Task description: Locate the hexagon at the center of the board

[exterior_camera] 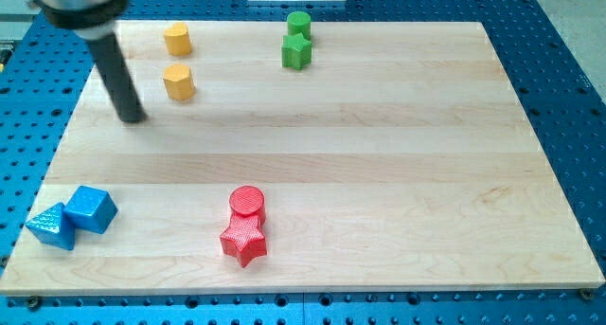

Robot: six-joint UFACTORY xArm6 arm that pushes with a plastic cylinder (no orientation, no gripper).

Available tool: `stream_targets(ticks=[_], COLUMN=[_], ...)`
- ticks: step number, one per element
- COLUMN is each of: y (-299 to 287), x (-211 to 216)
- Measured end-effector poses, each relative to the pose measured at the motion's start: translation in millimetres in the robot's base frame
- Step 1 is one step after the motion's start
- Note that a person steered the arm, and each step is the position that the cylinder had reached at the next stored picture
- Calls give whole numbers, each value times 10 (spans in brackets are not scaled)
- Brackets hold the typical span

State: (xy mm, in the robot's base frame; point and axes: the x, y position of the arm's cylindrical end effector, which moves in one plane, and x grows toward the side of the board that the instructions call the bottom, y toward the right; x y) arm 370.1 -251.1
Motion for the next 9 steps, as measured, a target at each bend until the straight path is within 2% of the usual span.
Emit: stream_targets(ticks=[1, 2, 3, 4, 5, 6, 7, 8, 9], y=[-24, 594, 1222, 1013, 486, 1274, 1791, 1343, 2208], x=[-433, -572, -140, -291, 146, 383, 446, 756, 890])
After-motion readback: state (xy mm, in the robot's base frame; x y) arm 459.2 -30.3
